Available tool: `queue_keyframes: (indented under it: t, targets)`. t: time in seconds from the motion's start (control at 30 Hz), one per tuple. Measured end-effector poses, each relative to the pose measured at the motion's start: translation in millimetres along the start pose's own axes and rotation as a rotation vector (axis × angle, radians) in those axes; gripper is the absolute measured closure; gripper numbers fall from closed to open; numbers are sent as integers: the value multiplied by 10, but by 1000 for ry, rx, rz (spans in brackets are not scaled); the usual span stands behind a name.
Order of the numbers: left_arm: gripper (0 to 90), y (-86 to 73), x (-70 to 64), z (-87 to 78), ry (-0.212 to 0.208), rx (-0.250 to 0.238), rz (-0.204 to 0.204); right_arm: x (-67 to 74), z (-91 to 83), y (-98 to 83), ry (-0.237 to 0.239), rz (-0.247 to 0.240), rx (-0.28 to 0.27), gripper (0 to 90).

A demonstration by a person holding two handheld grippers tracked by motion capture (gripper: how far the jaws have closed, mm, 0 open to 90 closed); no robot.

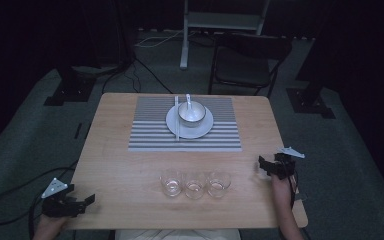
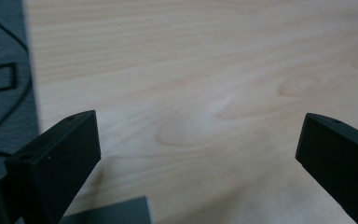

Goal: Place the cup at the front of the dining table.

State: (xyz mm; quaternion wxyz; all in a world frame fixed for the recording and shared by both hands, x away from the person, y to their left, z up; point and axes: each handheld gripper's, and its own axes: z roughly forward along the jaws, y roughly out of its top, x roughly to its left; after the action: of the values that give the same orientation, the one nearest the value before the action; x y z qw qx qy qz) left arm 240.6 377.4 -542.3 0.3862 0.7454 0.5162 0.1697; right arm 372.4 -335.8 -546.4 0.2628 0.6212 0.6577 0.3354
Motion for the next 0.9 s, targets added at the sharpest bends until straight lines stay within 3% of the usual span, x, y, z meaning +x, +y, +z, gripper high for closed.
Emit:
queue_keyframes:
  t: [0.17,0.27,0.33,0.5,0.67,0.9]
  targets:
    - [3,9,0,11,14,10,4,5,6,1,-2,-3,4,135]
    - [4,9,12,13,-40,3,2,26,16,-1,3,-18,13,135]
    - [6,8,5,29,-35,17,6,31,18,-1,3,-24,15,135]
    - [6,11,-15,43,-89,29,21,38,17,-3,6,-29,21,135]
    - [6,31,-49,60,-102,33,25,40,19,-2,2,-32,24,135]
    - [33,66,-69,53,-116,-13,32,43,19,-1,-8,-31,22,135]
